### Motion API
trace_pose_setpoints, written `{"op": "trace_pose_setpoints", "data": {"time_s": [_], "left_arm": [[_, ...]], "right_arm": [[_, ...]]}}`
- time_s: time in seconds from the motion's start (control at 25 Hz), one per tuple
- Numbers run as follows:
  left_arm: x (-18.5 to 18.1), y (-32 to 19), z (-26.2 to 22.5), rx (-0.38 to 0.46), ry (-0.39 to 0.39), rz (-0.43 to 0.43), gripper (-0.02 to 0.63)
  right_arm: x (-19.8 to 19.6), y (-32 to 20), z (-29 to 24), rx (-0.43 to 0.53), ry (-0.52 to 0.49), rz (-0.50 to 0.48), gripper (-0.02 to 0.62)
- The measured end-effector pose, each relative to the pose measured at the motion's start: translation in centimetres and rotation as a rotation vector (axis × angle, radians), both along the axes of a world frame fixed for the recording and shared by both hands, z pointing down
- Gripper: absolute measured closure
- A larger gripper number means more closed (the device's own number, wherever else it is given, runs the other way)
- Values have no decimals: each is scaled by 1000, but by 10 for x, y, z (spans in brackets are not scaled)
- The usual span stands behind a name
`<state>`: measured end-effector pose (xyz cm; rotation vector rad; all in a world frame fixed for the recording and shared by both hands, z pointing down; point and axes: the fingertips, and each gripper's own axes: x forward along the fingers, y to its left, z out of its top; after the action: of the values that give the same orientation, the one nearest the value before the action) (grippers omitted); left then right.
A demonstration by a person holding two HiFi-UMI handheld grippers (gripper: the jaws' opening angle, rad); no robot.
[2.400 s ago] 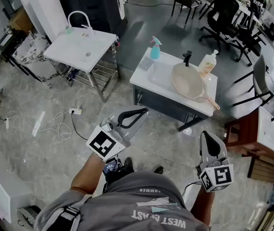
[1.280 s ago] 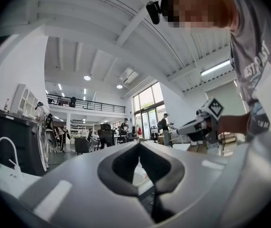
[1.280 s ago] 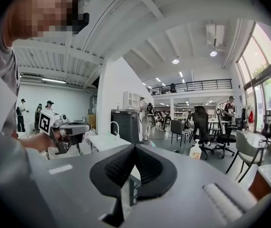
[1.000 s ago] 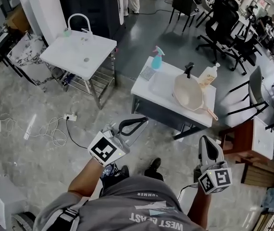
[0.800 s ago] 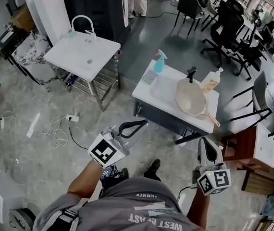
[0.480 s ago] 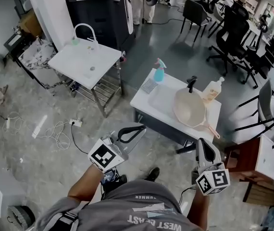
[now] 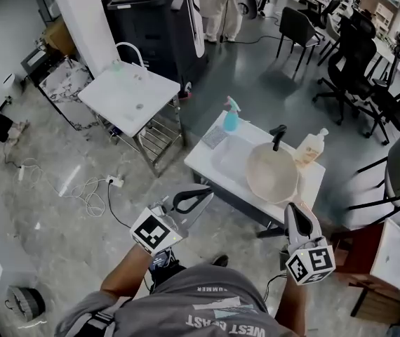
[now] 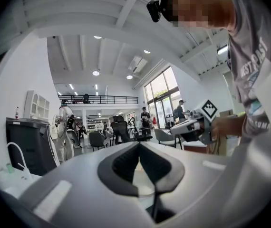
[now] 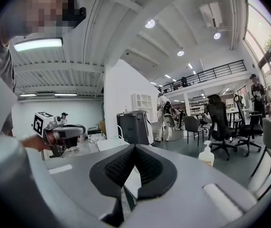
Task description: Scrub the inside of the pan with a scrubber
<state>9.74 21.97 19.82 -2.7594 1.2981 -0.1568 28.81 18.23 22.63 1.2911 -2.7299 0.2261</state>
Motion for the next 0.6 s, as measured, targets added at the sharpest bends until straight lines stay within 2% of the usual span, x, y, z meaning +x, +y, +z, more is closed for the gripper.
{"op": "trace_pose_setpoints", "data": {"time_s": [0.24, 0.4, 0.6], "left_arm": [[26, -12, -3, 1, -30, -54, 603], [38, -19, -2, 4, -68, -59, 603], [41, -33, -1, -6, -47, -57, 603]], "right_arm": [[24, -23, 6, -3, -31, -47, 594], [36, -32, 12, -11, -41, -55, 594], [43, -39, 23, -36, -45, -38, 594]]}}
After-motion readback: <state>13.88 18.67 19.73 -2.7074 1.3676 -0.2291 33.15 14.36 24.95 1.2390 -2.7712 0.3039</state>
